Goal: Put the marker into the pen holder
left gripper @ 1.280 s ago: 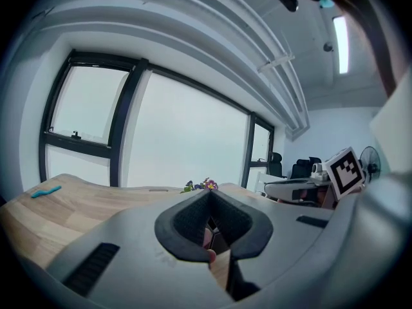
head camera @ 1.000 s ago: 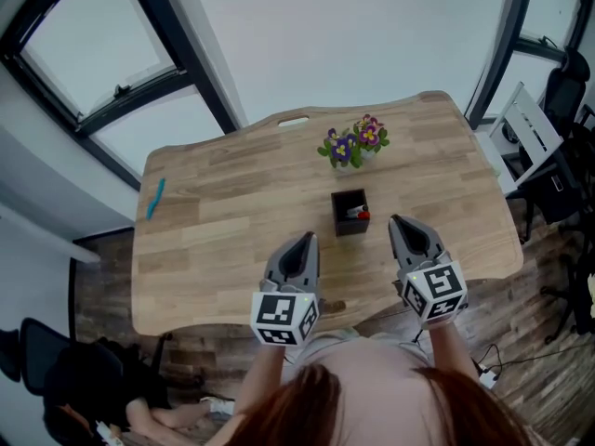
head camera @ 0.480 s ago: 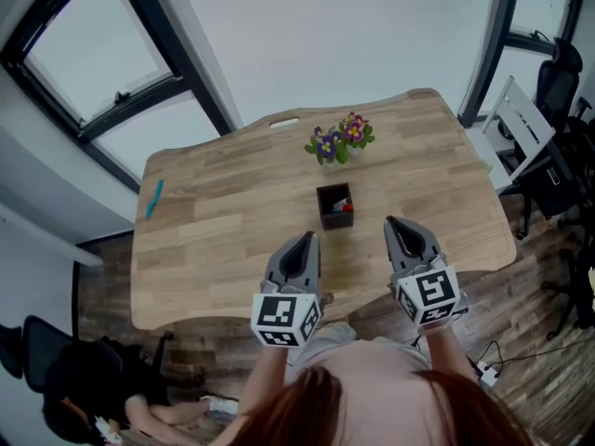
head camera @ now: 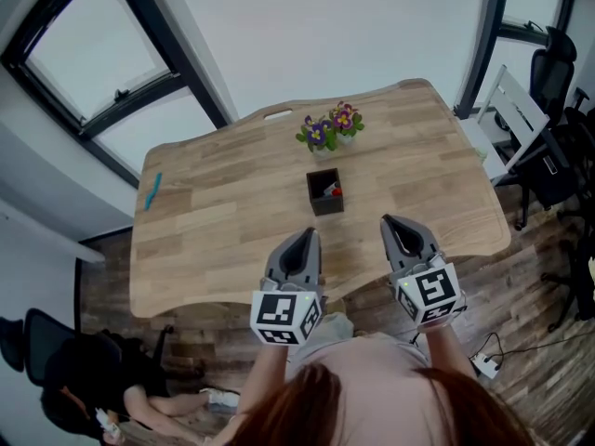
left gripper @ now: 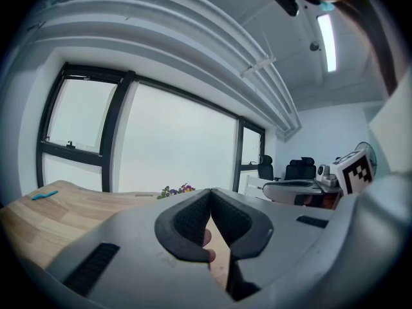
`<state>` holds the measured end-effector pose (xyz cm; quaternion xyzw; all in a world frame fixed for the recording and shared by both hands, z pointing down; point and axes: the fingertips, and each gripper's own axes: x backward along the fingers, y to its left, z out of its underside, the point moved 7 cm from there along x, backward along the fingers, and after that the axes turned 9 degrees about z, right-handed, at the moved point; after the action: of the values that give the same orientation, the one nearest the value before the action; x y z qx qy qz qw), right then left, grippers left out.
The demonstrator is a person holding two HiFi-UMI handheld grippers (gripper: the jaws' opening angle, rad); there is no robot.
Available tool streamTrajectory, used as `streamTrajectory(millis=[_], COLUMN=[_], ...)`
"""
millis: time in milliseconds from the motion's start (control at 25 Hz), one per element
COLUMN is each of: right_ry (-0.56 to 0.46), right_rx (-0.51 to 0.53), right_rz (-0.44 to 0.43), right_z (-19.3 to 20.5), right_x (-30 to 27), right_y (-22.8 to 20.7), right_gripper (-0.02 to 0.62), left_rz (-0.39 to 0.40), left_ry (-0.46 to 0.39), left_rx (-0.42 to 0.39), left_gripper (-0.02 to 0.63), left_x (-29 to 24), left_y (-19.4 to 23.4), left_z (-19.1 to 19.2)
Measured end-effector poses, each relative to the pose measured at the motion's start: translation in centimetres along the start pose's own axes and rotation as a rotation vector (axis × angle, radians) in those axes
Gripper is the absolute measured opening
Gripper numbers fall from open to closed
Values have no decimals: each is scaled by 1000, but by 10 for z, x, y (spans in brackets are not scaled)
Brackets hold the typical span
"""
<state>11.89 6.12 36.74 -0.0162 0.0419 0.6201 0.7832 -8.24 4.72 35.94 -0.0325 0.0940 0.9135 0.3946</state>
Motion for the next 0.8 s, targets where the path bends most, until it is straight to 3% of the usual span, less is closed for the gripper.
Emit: streamTrajectory(millis=[800], right_ry=[-29], right_rx=[0], right_rz=[-42], right_z=[1], right_x=[55], right_y=[-9], right_gripper=[0], left_rz=[-8], left_ry=[-2], left_rx=[9], left_gripper=[2], left_x=[21], left_y=[-57], left_z=[10])
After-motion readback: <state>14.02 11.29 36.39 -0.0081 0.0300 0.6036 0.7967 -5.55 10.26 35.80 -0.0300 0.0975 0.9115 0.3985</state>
